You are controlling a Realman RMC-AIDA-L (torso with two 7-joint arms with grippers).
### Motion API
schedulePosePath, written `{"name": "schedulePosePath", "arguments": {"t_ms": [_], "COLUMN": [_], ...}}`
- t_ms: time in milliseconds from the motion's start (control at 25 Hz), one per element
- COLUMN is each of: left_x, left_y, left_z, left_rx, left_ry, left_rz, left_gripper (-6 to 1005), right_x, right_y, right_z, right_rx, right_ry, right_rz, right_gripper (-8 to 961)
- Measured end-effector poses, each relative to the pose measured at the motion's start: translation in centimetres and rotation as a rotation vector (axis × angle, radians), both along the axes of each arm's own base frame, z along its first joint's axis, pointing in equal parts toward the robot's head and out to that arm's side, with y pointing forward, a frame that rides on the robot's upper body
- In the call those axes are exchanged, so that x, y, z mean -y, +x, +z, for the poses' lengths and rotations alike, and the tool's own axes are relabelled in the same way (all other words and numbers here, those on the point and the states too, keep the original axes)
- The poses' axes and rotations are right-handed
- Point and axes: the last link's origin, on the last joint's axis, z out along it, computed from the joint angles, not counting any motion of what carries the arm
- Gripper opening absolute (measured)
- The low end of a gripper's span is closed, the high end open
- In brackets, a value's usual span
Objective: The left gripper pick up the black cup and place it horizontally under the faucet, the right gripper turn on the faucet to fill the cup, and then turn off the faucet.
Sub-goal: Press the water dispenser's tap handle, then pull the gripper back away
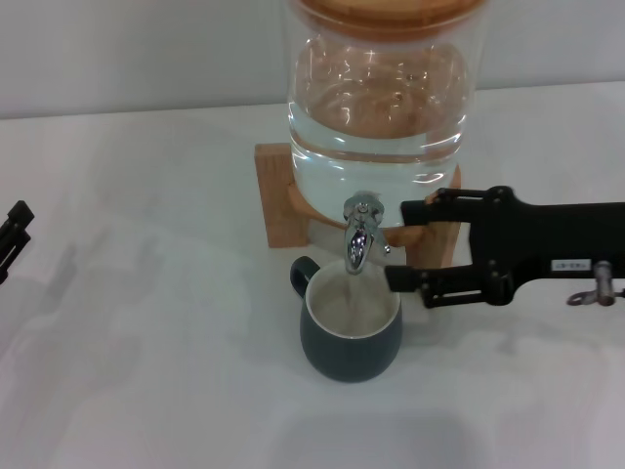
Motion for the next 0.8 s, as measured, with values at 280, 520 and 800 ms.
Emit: {"name": "schedulePosePath", "arguments": {"t_ms": [280, 520, 800], "left_x": [-0.2, -0.8, -0.9], "left_y": [-0.1, 0.1, 0.0], "left_z": [0.2, 0.1, 0.3], "left_rx": [-0.008, -0.016, -0.005], "left_ry": [0.003, 0.002, 0.020], "left_rz": [0.010, 0.013, 0.023], "left_gripper": [597, 596, 595], "right_x": [0.5, 1.1, 1.8], "right_y": [0.6, 0.5, 1.6], "right_z": [0.6, 0.6, 1.7], "right_rx": [0.000, -0.015, -0.057], "right_ry": [0.022, 0.007, 0.046], "right_rz": [-0.009, 0.017, 0.014], "right_gripper": [825, 825, 825]}}
